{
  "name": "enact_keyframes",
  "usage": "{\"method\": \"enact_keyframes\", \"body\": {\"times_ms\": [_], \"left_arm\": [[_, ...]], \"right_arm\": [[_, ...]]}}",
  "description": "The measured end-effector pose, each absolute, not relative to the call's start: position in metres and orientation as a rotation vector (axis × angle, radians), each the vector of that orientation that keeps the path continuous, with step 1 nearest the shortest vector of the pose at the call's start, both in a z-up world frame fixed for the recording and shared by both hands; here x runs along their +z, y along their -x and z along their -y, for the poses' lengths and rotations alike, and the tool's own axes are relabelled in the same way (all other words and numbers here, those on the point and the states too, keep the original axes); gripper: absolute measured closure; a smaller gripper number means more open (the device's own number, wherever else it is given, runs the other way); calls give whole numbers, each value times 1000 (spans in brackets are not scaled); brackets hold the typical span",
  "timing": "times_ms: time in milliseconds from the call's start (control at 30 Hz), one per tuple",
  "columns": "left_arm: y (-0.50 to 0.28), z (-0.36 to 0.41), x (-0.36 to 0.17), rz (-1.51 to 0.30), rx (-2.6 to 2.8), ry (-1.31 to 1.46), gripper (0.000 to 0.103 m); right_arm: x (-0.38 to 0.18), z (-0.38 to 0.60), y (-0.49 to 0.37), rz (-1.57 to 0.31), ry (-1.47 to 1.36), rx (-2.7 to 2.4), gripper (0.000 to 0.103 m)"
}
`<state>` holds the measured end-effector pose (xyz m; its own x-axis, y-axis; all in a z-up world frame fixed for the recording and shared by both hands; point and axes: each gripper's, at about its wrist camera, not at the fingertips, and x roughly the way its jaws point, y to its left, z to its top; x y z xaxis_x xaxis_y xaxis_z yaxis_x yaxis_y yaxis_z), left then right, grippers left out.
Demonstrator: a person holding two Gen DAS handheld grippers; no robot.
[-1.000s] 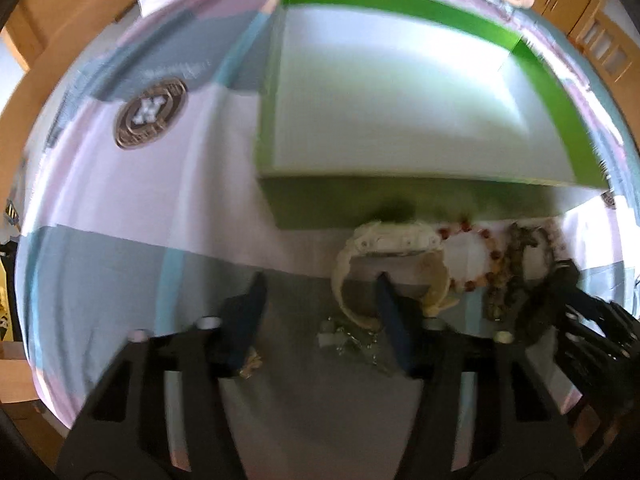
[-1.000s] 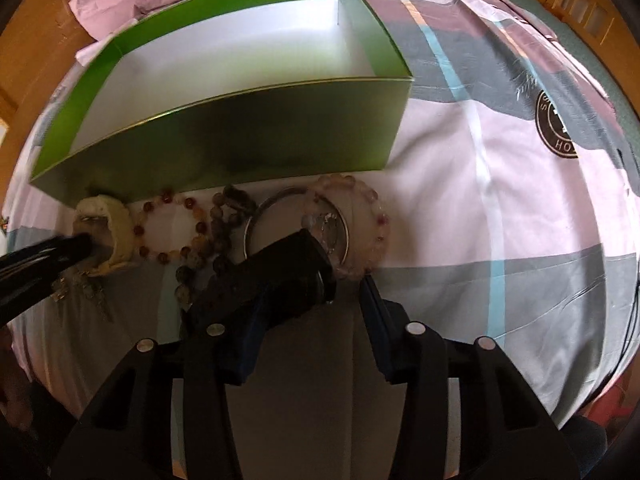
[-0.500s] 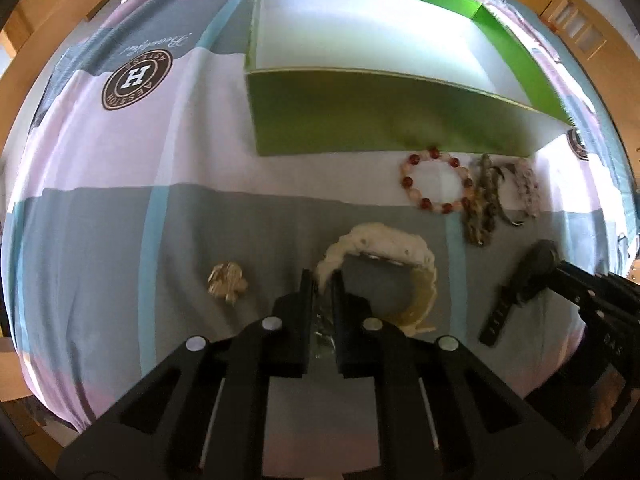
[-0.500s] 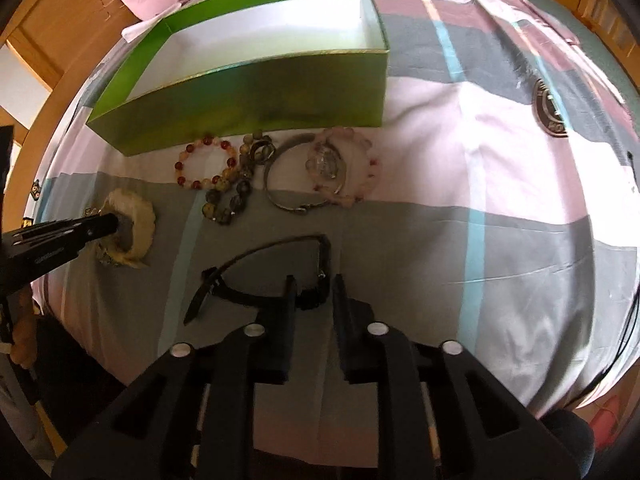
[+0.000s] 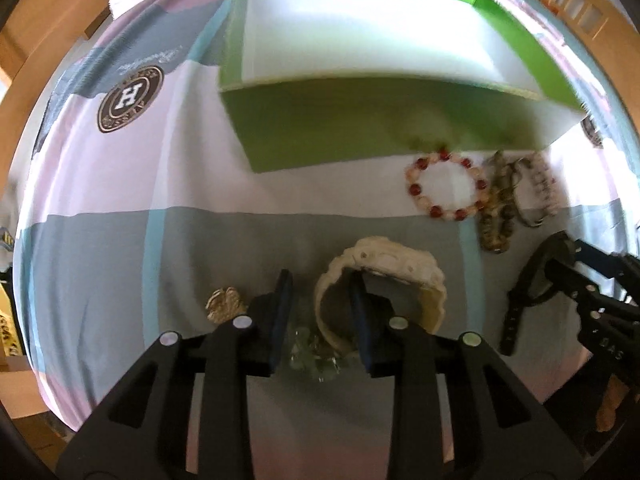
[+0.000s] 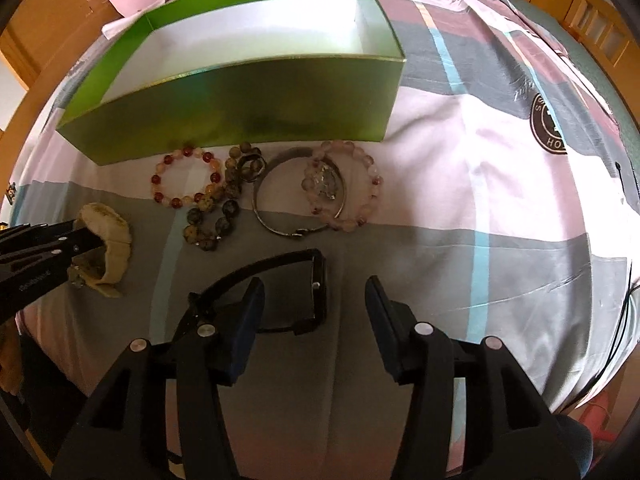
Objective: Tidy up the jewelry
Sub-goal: 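Lower the white watch into the green box with the left tool while the right drops its watch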
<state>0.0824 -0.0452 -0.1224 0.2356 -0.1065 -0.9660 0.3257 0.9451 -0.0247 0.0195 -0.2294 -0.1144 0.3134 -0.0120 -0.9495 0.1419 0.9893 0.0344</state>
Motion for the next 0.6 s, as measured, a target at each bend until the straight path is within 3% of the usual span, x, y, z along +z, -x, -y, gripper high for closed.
{"method": "enact_keyframes", "body": {"times_ms": [67, 100, 167, 200, 400, 600], "left_arm": [[-84, 50, -125, -1290, -301, -214, 74], [-83, 51, -125, -1285, -308, -220, 74], [-85, 51, -124, -1288, -329, -203, 95], [-83, 51, -123, -1293, -340, -196, 95], [-85, 44, -98, -1254, -378, -139, 95], [-99, 42, -39, -1144, -431, -78, 95]], "right_arm": [[-118, 229, -20, -1257, -114, -97, 70], [-120, 229, -20, -1263, -117, -92, 85], [-121, 231, -20, -1259, -123, -86, 88], [-118, 231, -20, -1249, -127, -78, 93], [-93, 236, -19, -1185, -143, -50, 95], [-43, 241, -42, -1059, -169, -10, 95]]}}
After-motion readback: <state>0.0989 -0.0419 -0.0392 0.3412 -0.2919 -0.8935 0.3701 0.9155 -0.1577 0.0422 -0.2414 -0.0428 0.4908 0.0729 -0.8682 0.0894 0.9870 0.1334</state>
